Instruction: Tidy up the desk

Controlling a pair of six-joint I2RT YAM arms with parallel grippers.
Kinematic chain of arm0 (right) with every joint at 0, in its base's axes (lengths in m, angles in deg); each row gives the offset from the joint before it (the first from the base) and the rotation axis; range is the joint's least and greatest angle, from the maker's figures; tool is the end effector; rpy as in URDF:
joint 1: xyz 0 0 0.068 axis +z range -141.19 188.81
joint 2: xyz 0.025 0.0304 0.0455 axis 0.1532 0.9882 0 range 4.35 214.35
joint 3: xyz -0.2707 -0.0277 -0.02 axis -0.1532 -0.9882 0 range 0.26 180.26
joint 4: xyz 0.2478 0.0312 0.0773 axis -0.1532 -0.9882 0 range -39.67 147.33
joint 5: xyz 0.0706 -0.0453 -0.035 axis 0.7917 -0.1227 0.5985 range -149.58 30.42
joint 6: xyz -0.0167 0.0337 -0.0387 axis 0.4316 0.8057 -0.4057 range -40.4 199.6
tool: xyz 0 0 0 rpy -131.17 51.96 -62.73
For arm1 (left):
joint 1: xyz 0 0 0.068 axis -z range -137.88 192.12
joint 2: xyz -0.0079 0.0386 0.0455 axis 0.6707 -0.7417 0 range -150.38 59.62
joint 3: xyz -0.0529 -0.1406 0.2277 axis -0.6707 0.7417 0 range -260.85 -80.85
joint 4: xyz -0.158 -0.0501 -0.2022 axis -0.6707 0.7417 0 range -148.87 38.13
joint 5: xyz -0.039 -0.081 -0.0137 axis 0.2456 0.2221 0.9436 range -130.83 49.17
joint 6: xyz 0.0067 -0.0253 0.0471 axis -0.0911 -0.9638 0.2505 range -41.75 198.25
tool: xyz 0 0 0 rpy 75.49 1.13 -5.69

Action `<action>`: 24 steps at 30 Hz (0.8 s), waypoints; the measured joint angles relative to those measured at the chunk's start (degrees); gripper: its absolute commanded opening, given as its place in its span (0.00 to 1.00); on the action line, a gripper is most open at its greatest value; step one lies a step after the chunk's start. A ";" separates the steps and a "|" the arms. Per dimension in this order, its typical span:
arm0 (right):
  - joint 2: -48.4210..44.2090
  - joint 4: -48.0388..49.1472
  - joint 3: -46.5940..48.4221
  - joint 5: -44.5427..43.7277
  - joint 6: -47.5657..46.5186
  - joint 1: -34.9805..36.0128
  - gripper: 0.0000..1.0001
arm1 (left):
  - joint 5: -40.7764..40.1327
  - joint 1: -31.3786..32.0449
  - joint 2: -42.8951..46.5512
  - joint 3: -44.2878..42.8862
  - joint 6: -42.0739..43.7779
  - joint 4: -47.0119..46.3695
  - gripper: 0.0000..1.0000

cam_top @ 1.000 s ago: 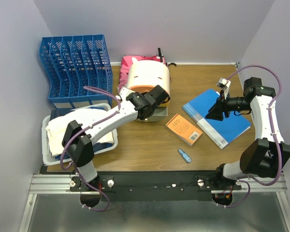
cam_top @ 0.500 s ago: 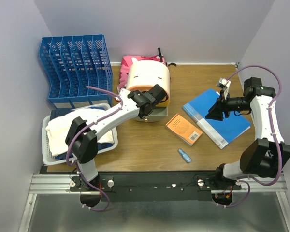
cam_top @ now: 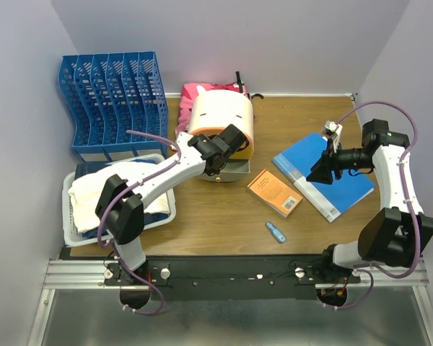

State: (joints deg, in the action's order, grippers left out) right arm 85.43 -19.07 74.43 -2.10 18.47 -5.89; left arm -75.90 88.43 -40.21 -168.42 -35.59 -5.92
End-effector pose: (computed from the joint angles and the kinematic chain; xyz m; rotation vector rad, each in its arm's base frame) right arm 0.2401 -0.0321 0.3119 -0.9672 2.0698 0.9059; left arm 0.2638 -0.2465 0.2866 -1.4979 1.9355 -0.3957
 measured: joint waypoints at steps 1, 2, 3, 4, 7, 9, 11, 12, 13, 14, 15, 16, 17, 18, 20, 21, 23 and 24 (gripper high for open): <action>-0.22 -0.02 -0.39 -0.04 -0.17 0.00 0.60 | -0.02 0.11 0.33 0.31 -0.02 -0.11 0.66; -0.46 0.02 -1.01 -0.13 -0.52 0.00 0.60 | -0.02 0.33 1.22 0.90 -0.02 -0.48 0.67; -0.74 -0.02 -1.77 -0.31 -0.83 0.07 0.60 | -0.07 0.61 2.36 1.86 0.66 -1.14 0.67; -0.90 -0.02 -2.29 -0.48 -1.05 0.28 0.60 | -0.07 0.96 4.00 3.06 1.44 -1.95 0.68; -1.05 -0.02 -4.37 -1.42 -1.86 1.88 0.60 | 0.02 2.25 10.58 9.01 5.55 -6.47 0.74; -1.20 0.13 -6.62 -2.82 -2.43 4.85 0.60 | 0.00 3.58 16.85 15.28 9.53 -12.00 0.76; -1.73 -0.04 -8.22 -3.87 -2.60 8.57 0.60 | 0.07 5.33 22.97 21.33 13.99 -16.00 0.77; -1.95 -0.04 -8.63 -4.33 -2.64 9.92 0.60 | 0.04 6.01 25.05 23.08 15.30 -16.74 0.77; -2.38 0.02 -9.57 -4.79 -2.67 12.04 0.60 | 0.02 6.99 27.61 25.18 17.75 -17.77 0.82; -2.64 0.04 -10.10 -5.31 -2.71 12.92 0.60 | -0.02 8.11 29.33 26.64 19.82 -18.64 0.85; -3.32 -0.07 -11.30 -6.12 -2.69 14.88 0.63 | -0.07 9.20 31.67 28.24 21.84 -19.30 0.87; -3.85 0.13 -12.20 -7.23 -2.43 17.40 0.63 | -0.09 9.97 33.31 29.20 23.78 -19.54 0.88; -4.28 0.39 -13.05 -8.09 -1.99 19.06 0.64 | -0.09 10.54 34.56 29.94 25.24 -19.78 0.88; -4.87 0.79 -14.14 -9.33 -1.27 21.18 0.64 | -0.11 11.17 36.09 30.73 27.08 -19.80 0.88; -6.27 3.10 -16.79 -12.17 0.74 27.04 0.64 | -0.22 12.00 39.01 31.87 30.29 -19.63 0.99; -6.71 4.20 -17.99 -13.55 1.92 28.94 0.64 | -0.26 12.26 40.50 32.33 31.87 -19.34 0.99; -7.32 7.85 -21.38 -18.49 5.60 35.82 0.64 | -0.37 12.33 43.28 33.03 33.94 -18.84 0.99; -7.32 9.55 -22.91 -20.26 7.13 38.69 0.67 | -0.46 12.33 44.52 33.18 34.91 -18.47 0.99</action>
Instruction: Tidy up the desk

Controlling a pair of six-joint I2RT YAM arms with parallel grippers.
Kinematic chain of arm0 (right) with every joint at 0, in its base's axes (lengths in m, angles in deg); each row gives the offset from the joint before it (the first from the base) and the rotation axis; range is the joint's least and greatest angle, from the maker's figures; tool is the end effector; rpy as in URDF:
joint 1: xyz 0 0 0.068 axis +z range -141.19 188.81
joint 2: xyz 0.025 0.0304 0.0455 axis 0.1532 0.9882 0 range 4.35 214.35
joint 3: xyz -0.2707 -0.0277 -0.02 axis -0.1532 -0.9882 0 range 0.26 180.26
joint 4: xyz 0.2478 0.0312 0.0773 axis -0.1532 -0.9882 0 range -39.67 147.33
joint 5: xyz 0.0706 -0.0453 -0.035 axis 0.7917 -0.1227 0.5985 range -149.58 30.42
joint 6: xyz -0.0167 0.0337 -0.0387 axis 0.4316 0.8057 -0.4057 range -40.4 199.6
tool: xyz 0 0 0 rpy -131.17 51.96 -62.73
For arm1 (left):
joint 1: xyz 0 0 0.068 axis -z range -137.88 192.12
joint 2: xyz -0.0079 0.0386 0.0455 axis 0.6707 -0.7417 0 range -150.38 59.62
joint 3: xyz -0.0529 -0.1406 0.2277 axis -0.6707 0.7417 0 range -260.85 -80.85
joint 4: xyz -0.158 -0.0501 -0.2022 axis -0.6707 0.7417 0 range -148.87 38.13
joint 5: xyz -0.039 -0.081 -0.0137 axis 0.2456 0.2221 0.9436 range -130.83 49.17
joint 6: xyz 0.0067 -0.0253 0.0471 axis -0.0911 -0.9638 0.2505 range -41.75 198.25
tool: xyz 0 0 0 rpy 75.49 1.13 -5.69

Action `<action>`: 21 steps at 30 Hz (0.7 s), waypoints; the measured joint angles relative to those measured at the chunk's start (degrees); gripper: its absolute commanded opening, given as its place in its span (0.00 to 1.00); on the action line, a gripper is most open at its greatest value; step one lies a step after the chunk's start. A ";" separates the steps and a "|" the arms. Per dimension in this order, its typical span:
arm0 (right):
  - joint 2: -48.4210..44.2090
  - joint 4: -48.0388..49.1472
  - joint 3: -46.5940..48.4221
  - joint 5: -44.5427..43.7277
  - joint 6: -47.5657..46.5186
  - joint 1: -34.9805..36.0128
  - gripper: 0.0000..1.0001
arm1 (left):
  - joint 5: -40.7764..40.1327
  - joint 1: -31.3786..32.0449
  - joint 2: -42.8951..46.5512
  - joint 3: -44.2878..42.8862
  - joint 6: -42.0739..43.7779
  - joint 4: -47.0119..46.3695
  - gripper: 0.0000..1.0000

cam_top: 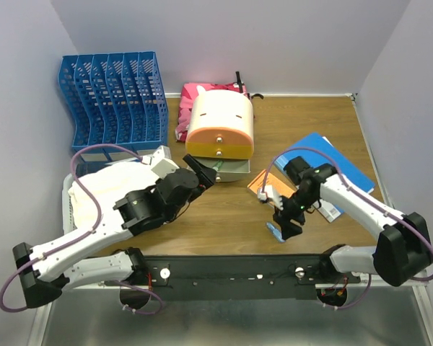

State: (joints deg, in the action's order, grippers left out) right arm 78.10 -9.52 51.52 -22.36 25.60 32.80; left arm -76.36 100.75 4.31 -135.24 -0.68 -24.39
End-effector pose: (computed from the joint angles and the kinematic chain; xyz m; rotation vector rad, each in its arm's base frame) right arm 0.1710 0.0995 0.2264 -1.7795 2.1894 0.9134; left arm 0.1216 -0.1597 0.3269 -0.7220 2.0346 -0.7779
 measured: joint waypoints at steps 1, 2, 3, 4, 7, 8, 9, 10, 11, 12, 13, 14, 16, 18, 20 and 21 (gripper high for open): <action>0.00 1.68 -1.38 -2.01 1.68 2.34 0.67 | -0.04 0.04 1.01 0.02 0.74 0.24 0.99; 0.00 2.93 -2.34 -3.78 3.10 4.13 0.68 | -0.35 0.09 2.62 0.00 2.14 0.52 0.99; 0.00 5.16 -3.78 -5.68 4.90 6.08 0.71 | -0.63 0.11 4.00 0.00 3.21 0.79 0.99; 0.02 7.26 -4.76 -7.50 6.67 7.28 0.72 | -0.94 0.15 5.14 -0.02 4.39 1.22 0.99; 0.20 13.09 -6.71 -11.10 11.34 10.27 0.78 | -1.49 0.35 7.82 -0.04 6.14 2.69 0.99; 0.20 15.93 -7.45 -12.11 13.49 11.45 0.78 | -1.55 0.39 8.46 0.02 6.36 3.13 0.99; 0.26 18.32 -8.13 -12.90 14.97 12.76 0.78 | -1.79 0.44 9.77 0.31 6.64 3.41 0.99; 0.44 21.11 -8.90 -14.21 17.14 14.56 0.78 | -1.97 0.50 10.75 0.59 6.78 3.45 0.99; 0.74 22.93 -9.38 -15.13 18.62 15.87 0.78 | -2.21 0.61 11.96 0.98 6.88 3.56 0.99; 1.14 24.13 -9.60 -15.80 19.82 16.85 0.78 | -2.49 0.68 13.16 1.27 7.06 3.87 0.99; 2.14 26.40 -9.77 -17.42 21.81 18.51 0.78 | -2.75 0.72 13.92 1.40 7.26 4.09 0.99; 2.49 27.23 -9.79 -17.94 22.51 18.99 0.77 | -3.10 0.74 14.64 1.42 7.58 4.42 0.99; 3.89 30.05 -9.79 -20.15 24.92 19.98 0.74 | -3.67 0.74 15.30 1.38 8.09 4.46 0.99; 4.87 31.80 -9.79 -22.25 26.64 20.00 0.73 | -4.09 0.74 14.97 1.31 8.92 4.66 0.99; 5.31 33.29 -10.01 -24.61 27.71 20.00 0.71 | -4.17 0.74 14.16 1.20 9.70 4.79 0.99; 5.31 33.75 -10.29 -25.33 28.11 20.00 0.70 | -4.22 0.74 13.64 1.03 10.08 4.90 0.99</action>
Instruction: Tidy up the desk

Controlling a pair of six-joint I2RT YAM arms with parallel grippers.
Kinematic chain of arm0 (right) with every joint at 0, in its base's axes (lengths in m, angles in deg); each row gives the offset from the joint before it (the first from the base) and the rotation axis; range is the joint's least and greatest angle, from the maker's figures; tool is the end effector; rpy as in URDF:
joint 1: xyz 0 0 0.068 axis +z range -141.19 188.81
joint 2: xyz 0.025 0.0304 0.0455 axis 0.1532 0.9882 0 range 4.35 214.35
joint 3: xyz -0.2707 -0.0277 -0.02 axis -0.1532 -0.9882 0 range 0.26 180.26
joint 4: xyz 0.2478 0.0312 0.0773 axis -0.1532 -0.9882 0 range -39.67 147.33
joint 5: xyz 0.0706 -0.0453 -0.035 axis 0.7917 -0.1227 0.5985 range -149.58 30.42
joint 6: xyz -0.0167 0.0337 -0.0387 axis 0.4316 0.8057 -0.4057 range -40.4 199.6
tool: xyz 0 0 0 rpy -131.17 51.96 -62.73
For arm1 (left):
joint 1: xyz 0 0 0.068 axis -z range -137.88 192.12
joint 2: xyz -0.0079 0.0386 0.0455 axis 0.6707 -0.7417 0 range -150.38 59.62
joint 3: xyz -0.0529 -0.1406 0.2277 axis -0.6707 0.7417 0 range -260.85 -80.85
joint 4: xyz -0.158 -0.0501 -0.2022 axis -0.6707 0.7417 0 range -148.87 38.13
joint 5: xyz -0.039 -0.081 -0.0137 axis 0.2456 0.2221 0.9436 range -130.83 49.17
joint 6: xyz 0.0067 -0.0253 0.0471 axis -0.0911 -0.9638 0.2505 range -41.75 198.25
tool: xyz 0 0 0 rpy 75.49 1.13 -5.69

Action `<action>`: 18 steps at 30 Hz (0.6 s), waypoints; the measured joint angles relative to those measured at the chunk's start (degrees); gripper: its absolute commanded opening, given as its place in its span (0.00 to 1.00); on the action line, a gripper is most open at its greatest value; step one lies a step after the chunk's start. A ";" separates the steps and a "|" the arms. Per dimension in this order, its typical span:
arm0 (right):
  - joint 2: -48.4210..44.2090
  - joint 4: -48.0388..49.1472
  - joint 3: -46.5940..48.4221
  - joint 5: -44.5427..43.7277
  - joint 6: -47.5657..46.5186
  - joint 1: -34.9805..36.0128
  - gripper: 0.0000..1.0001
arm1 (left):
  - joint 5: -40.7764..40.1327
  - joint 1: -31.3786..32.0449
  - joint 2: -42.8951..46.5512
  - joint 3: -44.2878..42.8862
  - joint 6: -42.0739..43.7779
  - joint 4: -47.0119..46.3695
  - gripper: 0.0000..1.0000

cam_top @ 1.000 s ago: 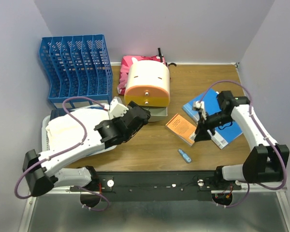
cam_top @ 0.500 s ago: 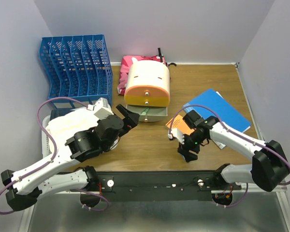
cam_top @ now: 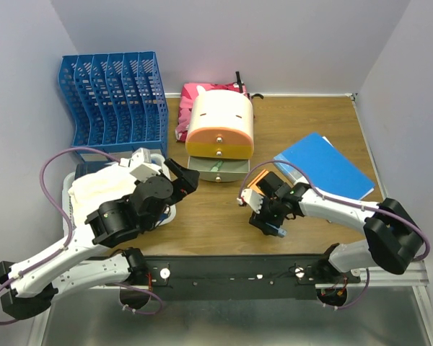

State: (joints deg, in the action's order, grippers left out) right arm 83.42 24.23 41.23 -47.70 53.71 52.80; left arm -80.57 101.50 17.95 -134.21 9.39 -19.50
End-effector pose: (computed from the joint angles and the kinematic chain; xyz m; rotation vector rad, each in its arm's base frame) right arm 0.1640 0.1683 0.1657 -1.6594 2.2904 0.3642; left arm 0.0911 -0.1092 0.3503 -0.5913 1.9262 -0.7604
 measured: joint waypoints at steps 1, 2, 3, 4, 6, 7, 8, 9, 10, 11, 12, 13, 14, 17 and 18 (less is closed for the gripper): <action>0.00 0.17 -0.15 -0.44 0.15 0.02 0.70 | -0.09 0.00 -0.44 -0.24 0.35 0.04 0.99; -0.02 0.33 -0.46 -1.18 0.44 0.15 0.70 | -0.11 0.00 -1.05 -0.35 0.72 -0.02 0.99; -0.09 0.35 -0.59 -1.44 0.48 0.17 0.70 | -0.11 0.00 -1.31 -0.35 0.83 0.00 0.99; -0.37 0.42 -0.96 -1.97 0.48 0.20 0.70 | -0.11 0.00 -1.70 -0.35 1.09 0.07 0.99; -1.03 0.13 -1.31 -2.56 0.39 0.20 0.69 | -0.13 0.00 -2.05 -0.35 1.62 0.02 0.99; -1.25 0.02 -1.31 -2.75 0.28 0.20 0.66 | -0.13 0.00 -2.08 -0.35 1.79 0.00 0.99; -1.31 -0.02 -1.27 -3.04 0.07 0.20 0.63 | -0.13 0.00 -2.10 -0.35 1.99 -0.07 0.99; -1.31 -0.09 -1.25 -3.28 -0.13 0.20 0.59 | -0.13 0.00 -2.08 -0.35 2.10 -0.17 0.99; -1.18 -0.50 -1.16 -3.43 -0.57 0.20 0.52 | -0.13 0.00 -2.08 -0.35 2.38 -0.42 0.99; -0.98 -1.05 -0.98 -3.48 -1.11 0.20 0.48 | -0.13 0.00 -2.08 -0.28 2.82 -0.79 0.99; -0.55 -1.60 -0.81 -3.43 -1.88 0.20 0.45 | -0.13 0.00 -2.05 -0.20 3.02 -1.05 0.99; -0.15 -1.88 -0.74 -3.41 -1.88 0.20 0.38 | -0.13 0.00 -1.95 0.04 3.39 -1.57 0.99; 0.31 -2.12 -0.52 -3.48 -2.25 0.22 0.34 | -0.13 0.00 -1.81 0.33 3.61 -2.10 0.99; 1.70 -2.71 0.57 -3.48 -2.91 0.20 0.19 | -0.13 0.00 -1.07 1.95 4.50 -3.65 0.99; 2.01 -2.93 0.87 -3.45 -3.06 0.20 0.13 | -0.11 0.00 -0.83 2.47 4.70 -3.87 0.99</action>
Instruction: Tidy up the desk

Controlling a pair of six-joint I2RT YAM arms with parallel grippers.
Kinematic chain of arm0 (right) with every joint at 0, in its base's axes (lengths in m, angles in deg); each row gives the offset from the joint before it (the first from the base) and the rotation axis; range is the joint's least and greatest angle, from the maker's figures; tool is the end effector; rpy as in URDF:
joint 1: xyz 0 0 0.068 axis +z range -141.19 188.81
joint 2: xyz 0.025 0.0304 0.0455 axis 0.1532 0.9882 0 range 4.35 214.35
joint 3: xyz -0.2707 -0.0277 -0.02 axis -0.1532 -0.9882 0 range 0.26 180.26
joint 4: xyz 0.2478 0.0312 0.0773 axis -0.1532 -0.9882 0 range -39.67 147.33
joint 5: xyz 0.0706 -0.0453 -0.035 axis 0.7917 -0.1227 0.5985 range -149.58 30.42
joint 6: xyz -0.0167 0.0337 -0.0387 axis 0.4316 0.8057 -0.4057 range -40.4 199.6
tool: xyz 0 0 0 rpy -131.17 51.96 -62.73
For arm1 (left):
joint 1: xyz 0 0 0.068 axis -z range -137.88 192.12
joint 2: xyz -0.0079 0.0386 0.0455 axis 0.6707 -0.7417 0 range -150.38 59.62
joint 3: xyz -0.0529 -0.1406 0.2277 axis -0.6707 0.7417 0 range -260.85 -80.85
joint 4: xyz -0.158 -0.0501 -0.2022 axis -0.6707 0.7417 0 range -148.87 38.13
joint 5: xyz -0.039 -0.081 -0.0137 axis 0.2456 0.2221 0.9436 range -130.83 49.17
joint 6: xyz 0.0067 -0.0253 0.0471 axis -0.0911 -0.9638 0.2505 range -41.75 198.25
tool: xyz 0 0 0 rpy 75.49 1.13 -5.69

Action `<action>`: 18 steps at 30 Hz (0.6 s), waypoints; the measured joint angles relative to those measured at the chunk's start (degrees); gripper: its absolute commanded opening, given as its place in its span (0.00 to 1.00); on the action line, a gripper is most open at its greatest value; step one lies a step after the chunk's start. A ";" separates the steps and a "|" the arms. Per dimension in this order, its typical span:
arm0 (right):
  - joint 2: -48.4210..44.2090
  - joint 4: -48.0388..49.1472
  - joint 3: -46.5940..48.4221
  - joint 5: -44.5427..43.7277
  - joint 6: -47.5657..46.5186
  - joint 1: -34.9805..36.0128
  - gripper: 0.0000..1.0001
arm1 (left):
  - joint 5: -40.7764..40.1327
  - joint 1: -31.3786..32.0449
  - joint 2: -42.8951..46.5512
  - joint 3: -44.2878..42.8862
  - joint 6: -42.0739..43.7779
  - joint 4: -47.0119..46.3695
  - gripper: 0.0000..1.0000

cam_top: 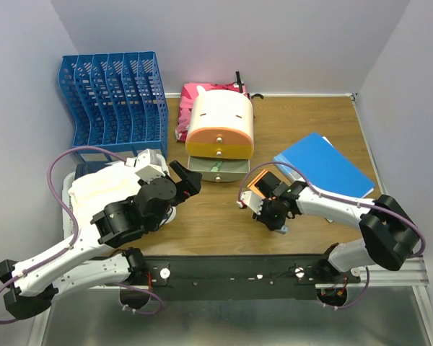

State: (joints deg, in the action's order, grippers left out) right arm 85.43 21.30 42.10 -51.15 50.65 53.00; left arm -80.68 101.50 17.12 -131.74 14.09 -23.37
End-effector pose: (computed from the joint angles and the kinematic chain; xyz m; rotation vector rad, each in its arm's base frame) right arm 0.1647 0.1672 0.1602 -1.7468 2.3087 0.2611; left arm 0.0956 -0.1168 0.3407 -0.5131 1.9300 -0.7161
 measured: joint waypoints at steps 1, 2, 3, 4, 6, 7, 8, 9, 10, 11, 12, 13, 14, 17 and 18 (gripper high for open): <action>0.17 -0.11 0.17 0.09 -0.13 0.00 0.07 | -0.02 0.00 0.11 0.33 0.17 -0.15 0.99; 0.20 -0.31 0.37 0.31 -0.57 0.00 0.05 | 0.00 0.00 0.17 0.61 0.46 -0.33 0.99; 0.17 -0.55 0.57 0.68 -0.87 0.00 0.03 | 0.00 0.00 0.17 0.76 0.68 -0.50 0.99; 0.20 -1.18 1.01 1.29 -1.42 0.00 0.01 | 0.00 0.00 0.17 0.81 0.90 -0.66 0.99; 0.11 -2.75 2.71 2.45 -2.40 0.00 0.01 | -0.02 0.00 0.17 0.83 1.20 -0.96 0.99; 0.11 -4.46 4.74 3.43 -3.80 0.02 0.01 | -0.04 0.00 0.20 0.87 1.38 -1.22 0.99; 0.11 -5.14 6.43 4.00 -4.52 0.00 0.01 | -0.04 0.00 0.20 0.96 1.40 -1.49 0.99; 0.00 -5.92 9.38 5.25 -5.81 0.02 0.01 | -0.09 0.00 0.28 1.27 1.55 -1.92 0.99; -0.07 -6.34 11.06 5.99 -6.80 0.00 0.01 | -0.11 0.00 0.37 1.51 1.60 -2.10 0.99; -0.04 -7.93 13.97 6.84 -8.33 0.02 0.01 | -0.17 0.00 0.63 2.19 1.79 -2.60 0.99; 0.13 -9.31 18.03 8.11 -10.03 0.00 0.01 | -0.17 0.00 0.92 2.80 1.81 -2.93 0.99; 0.26 -10.08 21.16 9.03 -11.32 0.00 0.01 | -0.20 0.00 1.16 3.65 1.84 -3.26 0.99; 0.68 -11.10 25.75 10.10 -13.09 0.00 0.01 | -0.17 0.00 1.25 4.55 1.81 -3.39 0.99; 2.23 -10.75 34.18 11.41 -16.26 0.00 0.01 | -0.11 0.00 0.85 6.23 1.70 -3.58 0.99; 3.32 -10.78 37.03 11.56 -17.79 0.00 0.01 | -0.04 0.00 0.52 6.82 1.51 -3.80 0.99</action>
State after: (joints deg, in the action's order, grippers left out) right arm 88.75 10.52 79.13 -39.59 32.86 53.00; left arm -80.73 101.50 17.64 -124.92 15.60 -27.17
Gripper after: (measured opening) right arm 0.156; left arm 0.987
